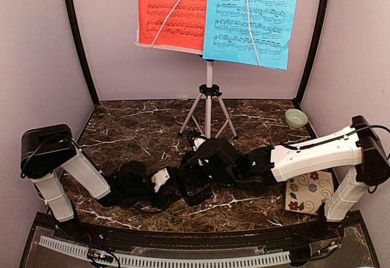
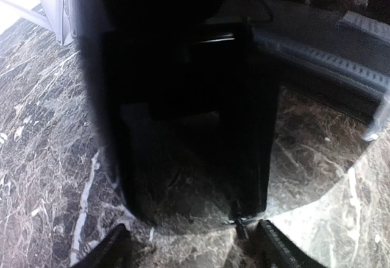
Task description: Set up the instrument practice props
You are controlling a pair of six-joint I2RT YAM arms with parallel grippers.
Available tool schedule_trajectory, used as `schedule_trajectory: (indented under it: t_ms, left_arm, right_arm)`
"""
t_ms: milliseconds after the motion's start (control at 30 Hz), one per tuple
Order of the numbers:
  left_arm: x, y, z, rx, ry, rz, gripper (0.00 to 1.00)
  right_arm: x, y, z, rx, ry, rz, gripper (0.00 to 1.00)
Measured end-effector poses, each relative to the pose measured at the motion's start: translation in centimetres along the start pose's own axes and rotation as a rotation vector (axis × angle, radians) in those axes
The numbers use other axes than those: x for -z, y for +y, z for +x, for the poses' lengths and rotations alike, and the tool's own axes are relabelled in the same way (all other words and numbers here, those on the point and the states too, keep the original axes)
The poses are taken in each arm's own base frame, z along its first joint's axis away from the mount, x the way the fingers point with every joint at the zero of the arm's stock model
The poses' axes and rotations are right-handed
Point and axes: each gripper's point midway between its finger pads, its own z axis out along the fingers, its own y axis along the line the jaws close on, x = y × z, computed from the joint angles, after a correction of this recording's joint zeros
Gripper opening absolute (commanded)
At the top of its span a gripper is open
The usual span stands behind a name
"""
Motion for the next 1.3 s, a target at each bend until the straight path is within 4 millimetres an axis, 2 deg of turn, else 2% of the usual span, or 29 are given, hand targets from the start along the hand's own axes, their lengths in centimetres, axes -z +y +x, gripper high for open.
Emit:
schedule_trajectory:
  t_ms: [133, 267, 333, 400, 467, 533, 567, 667, 733, 833, 1033, 1133, 1300]
  left_arm:
    - [1.0, -0.1, -0.4, 0.014, -0.016, -0.003, 0.76]
    - [2.6, -0.1, -1.4, 0.054, -0.055, -0.013, 0.73]
    - [3.4, -0.1, -1.9, 0.086, -0.071, -0.019, 0.68]
    - [4.1, 0.0, -2.1, 0.118, -0.075, -0.027, 0.62]
    - [4.8, 0.1, -2.3, 0.158, -0.079, -0.039, 0.55]
    - [5.3, 0.3, -2.6, 0.199, -0.084, -0.050, 0.49]
    - [5.6, 0.4, -2.7, 0.222, -0.088, -0.058, 0.46]
    - [6.0, 0.8, -2.8, 0.290, -0.088, -0.079, 0.37]
    - [5.9, 0.9, -2.4, 0.334, -0.072, -0.086, 0.32]
    - [5.3, 0.7, -1.2, 0.401, -0.016, -0.082, 0.23]
    - [3.8, 0.4, 0.9, 0.487, 0.065, -0.077, 0.18]
    - [3.4, 0.6, 0.5, 0.510, 0.065, -0.078, 0.17]
    - [2.6, 1.0, -1.7, 0.521, 0.023, -0.071, 0.16]
  right_arm:
    - [0.7, 1.3, -0.5, 0.001, -0.008, -0.060, 1.00]
    - [3.9, 1.7, -3.2, -0.033, -0.077, -0.140, 1.00]
    - [6.1, 1.6, -4.8, -0.064, -0.131, -0.192, 0.96]
    - [7.6, 0.9, -5.7, -0.092, -0.175, -0.228, 0.87]
    - [8.3, -0.7, -5.3, -0.123, -0.188, -0.245, 0.75]
    - [7.8, -2.7, -3.9, -0.149, -0.169, -0.235, 0.75]
    - [7.2, -3.9, -2.7, -0.161, -0.146, -0.217, 0.63]
    - [5.3, -7.1, 1.7, -0.178, -0.047, -0.161, 0.53]
    - [4.7, -8.3, 2.7, -0.186, -0.020, -0.141, 0.49]
    - [3.5, -8.6, 4.0, -0.187, 0.018, -0.156, 0.44]
    - [0.8, -8.0, 6.3, -0.165, 0.082, -0.190, 0.36]
    - [0.0, -7.9, 7.0, -0.156, 0.097, -0.196, 0.36]
    - [-1.1, -7.7, 7.9, -0.150, 0.113, -0.213, 0.35]
